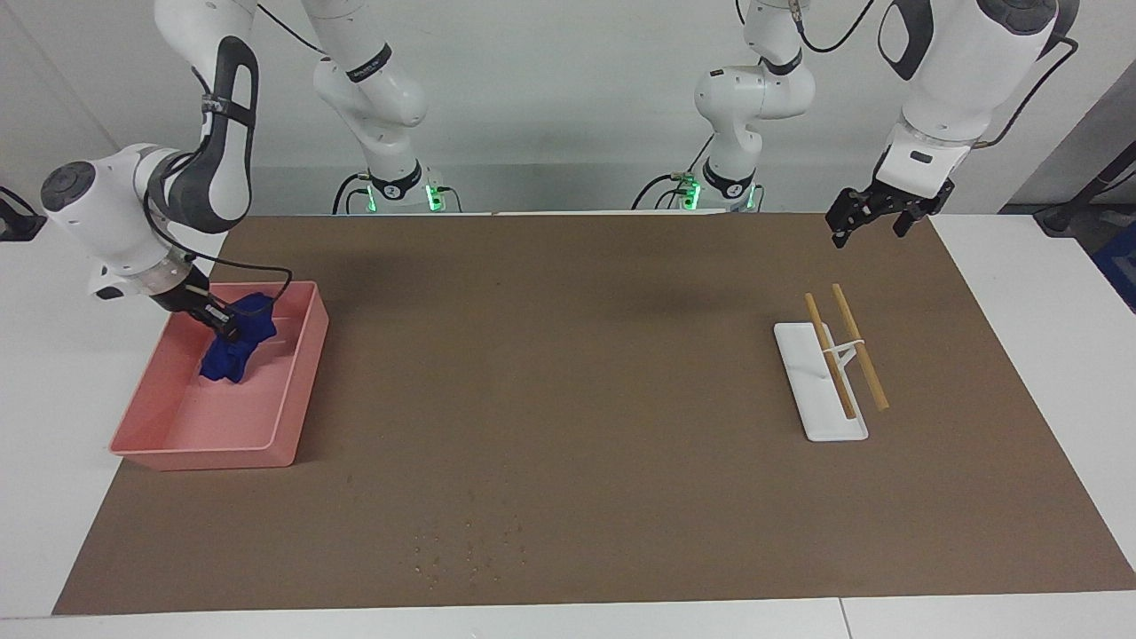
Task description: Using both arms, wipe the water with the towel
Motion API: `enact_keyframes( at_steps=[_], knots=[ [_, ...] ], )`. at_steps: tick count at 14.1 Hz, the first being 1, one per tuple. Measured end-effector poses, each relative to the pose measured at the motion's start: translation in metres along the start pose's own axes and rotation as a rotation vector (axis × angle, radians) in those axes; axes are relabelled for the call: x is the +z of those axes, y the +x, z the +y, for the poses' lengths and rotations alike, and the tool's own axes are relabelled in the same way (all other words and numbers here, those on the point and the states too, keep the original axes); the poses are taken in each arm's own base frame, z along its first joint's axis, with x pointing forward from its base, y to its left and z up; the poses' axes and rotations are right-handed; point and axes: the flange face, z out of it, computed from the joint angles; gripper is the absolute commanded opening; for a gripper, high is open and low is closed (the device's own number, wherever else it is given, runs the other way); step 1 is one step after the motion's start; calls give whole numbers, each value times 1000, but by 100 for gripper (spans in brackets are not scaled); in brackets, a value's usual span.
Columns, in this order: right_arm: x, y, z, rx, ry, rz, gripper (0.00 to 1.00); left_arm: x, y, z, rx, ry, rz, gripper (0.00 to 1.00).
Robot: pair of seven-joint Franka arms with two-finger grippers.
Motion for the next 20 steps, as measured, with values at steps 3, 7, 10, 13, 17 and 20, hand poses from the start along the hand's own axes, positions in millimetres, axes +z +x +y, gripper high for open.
enact_keyframes(
  at_steps=[3, 7, 10, 13, 17, 20],
  knots=[
    [4, -2, 2, -27, 0, 4, 100, -3, 3, 3, -44, -24, 25, 100],
    [-27, -4, -9, -54, -1, 16, 100, -3, 2, 8, -43, -29, 30, 100],
    [-86, -15, -47, -130, -6, 30, 100, -4, 2, 9, -40, -29, 31, 100],
    [-133, -47, -111, -264, -37, 29, 100, -4, 2, 10, -39, -30, 32, 100],
    [-181, -80, -181, -378, -78, 19, 100, -4, 2, 11, -37, -29, 31, 100],
    [-232, -99, -222, -364, -104, 31, 100, -4, 2, 12, -37, -29, 31, 100]
  ],
)
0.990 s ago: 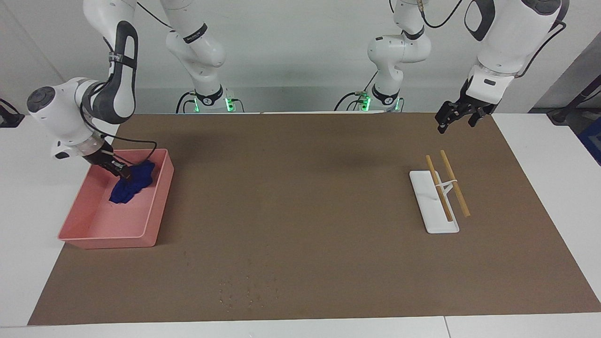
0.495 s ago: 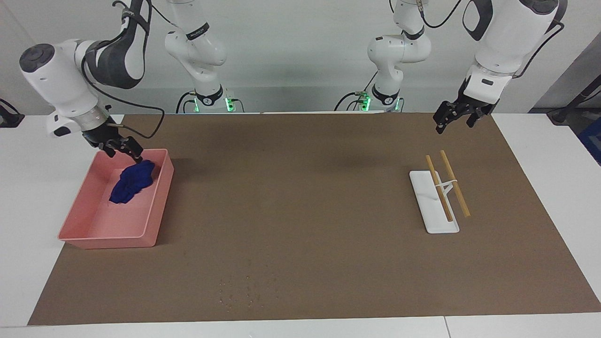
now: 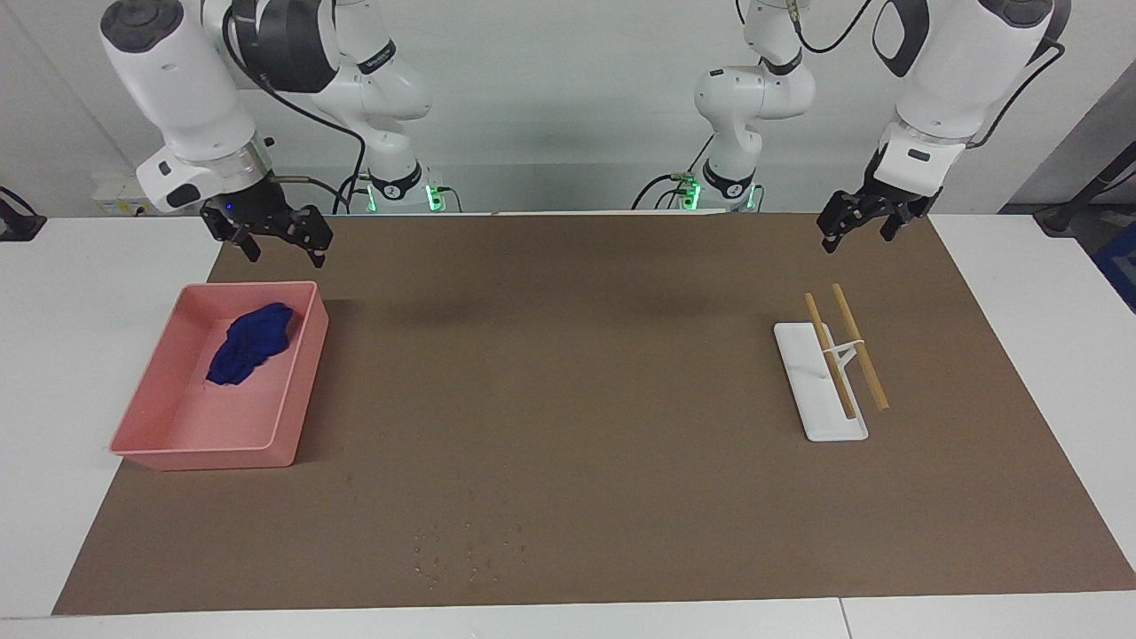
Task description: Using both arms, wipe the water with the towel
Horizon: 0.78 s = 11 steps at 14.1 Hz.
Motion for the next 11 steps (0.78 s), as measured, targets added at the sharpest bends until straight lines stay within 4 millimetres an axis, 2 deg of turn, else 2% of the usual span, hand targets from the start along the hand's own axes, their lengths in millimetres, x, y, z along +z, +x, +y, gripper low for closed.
enact_keyframes(
  at_steps=[2, 4, 11],
  knots=[
    [-28, 1, -14, 13, 1, 0, 100, 0, 0, 0, 0, 0, 0, 100],
    [-43, 4, -14, 16, 7, 14, 100, 0, 0, 0, 0, 0, 0, 100],
    [-35, 1, -10, 23, -1, -28, 100, 0, 0, 0, -4, -10, -2, 100]
  ],
)
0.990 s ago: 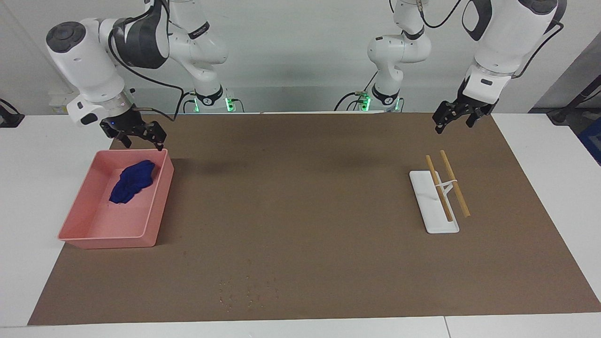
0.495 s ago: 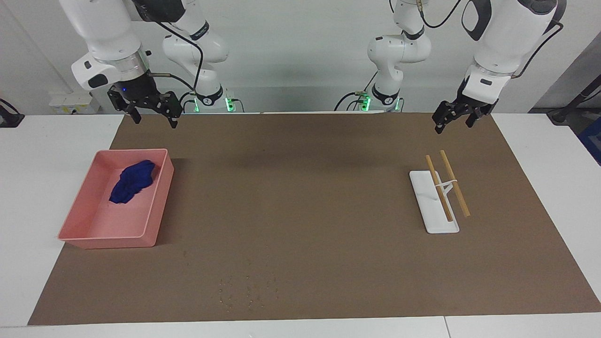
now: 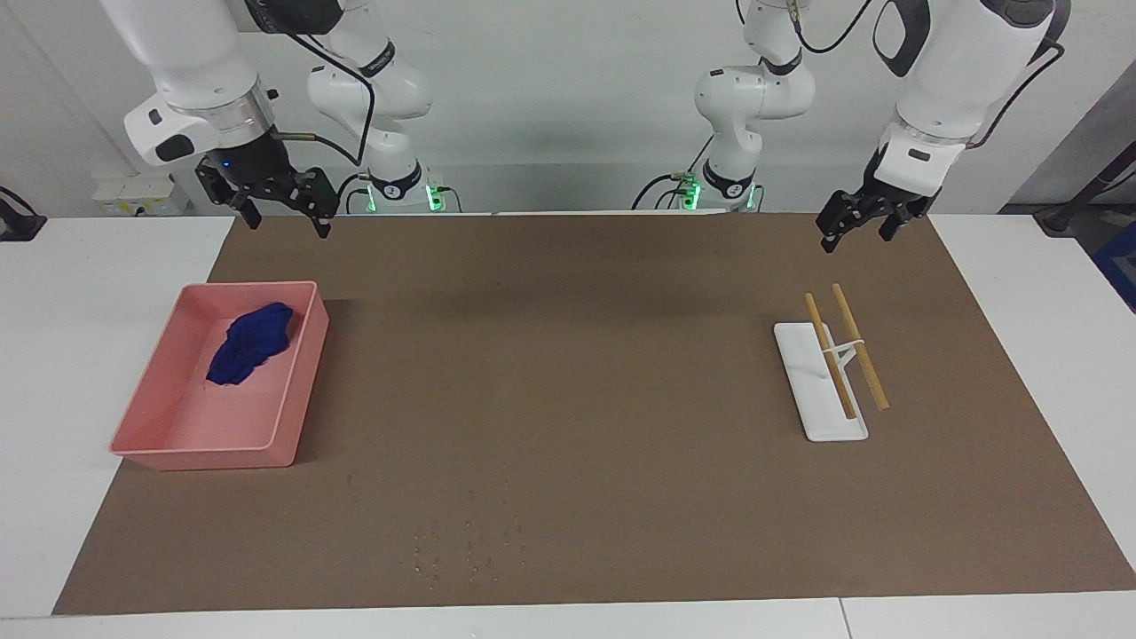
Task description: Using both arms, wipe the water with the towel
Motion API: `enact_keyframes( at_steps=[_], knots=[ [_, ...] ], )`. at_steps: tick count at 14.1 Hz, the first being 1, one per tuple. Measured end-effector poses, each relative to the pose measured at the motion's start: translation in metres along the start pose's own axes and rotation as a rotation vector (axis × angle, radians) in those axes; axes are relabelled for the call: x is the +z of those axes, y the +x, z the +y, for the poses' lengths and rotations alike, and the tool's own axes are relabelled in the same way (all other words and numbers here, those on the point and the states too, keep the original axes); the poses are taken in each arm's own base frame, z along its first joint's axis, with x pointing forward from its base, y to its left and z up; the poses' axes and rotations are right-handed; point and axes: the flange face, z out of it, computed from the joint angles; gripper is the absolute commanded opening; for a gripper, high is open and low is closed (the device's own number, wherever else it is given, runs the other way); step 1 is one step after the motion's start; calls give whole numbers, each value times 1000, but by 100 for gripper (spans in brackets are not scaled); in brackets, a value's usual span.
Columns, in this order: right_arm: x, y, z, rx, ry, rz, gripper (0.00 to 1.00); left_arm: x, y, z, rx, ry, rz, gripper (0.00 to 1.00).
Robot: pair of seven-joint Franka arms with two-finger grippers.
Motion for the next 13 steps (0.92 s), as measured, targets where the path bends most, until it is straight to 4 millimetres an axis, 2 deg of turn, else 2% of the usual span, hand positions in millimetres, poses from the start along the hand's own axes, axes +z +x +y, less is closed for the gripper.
enact_keyframes(
  at_steps=[13],
  knots=[
    [4, 0, -3, -5, 4, 15, 100, 0, 0, 0, -2, -1, 0, 100]
  ],
)
